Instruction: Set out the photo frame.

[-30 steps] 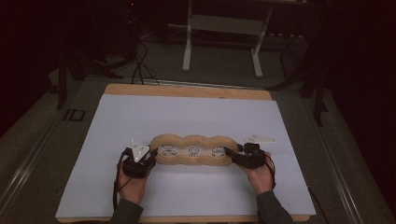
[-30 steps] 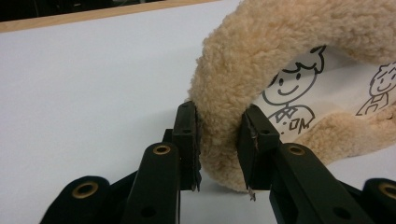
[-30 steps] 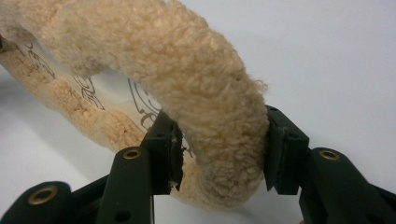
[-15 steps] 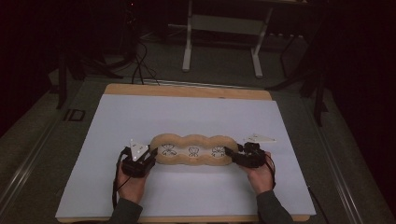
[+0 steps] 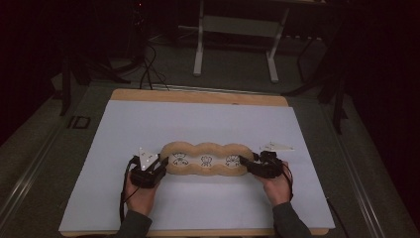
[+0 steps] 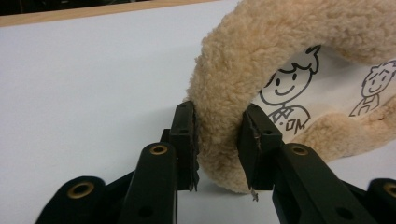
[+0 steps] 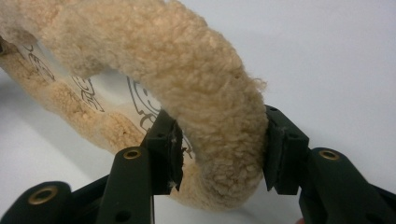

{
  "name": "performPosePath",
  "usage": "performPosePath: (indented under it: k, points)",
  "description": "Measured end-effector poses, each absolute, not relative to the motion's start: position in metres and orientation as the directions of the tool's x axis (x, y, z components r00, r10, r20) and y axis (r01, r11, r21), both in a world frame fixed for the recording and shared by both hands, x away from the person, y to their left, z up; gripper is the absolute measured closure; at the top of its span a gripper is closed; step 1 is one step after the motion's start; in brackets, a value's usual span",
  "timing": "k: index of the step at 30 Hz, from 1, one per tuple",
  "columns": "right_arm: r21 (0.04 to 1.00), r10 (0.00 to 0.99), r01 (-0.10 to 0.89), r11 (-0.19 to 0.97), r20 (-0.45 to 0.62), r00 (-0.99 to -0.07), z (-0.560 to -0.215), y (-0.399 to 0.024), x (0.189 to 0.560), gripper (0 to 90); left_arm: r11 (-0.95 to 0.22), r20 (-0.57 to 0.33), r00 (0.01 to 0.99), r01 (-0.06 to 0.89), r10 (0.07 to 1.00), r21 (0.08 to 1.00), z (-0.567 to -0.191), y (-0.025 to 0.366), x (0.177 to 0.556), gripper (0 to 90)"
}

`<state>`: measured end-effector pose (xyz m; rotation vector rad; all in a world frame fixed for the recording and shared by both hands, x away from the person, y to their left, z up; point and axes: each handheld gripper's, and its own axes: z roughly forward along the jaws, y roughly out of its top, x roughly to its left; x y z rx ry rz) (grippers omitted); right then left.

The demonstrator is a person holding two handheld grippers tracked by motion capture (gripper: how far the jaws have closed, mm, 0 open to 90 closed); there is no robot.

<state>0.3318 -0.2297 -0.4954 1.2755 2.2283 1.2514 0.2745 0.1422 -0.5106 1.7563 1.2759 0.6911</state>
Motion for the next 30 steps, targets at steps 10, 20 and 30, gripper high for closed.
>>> performPosePath:
  k: [10,20,30]
  points:
    - [0.777,0.810,0.579,0.247,0.162,-0.563,-0.494,-0.230,0.332,40.6,-0.162,-0.012,0.343,0.473,0.939,0.866,-0.507,0.142,0.270,53.2]
    - [0.787,0.798,0.562,0.255,0.157,-0.582,-0.478,-0.240,0.324,37.7,-0.111,-0.083,0.404,0.434,0.911,0.894,-0.488,0.168,0.261,51.9]
    - [0.768,0.779,0.560,0.311,0.131,-0.613,-0.470,-0.258,0.316,37.7,-0.129,-0.113,0.479,0.444,0.871,0.887,-0.476,0.193,0.263,51.0]
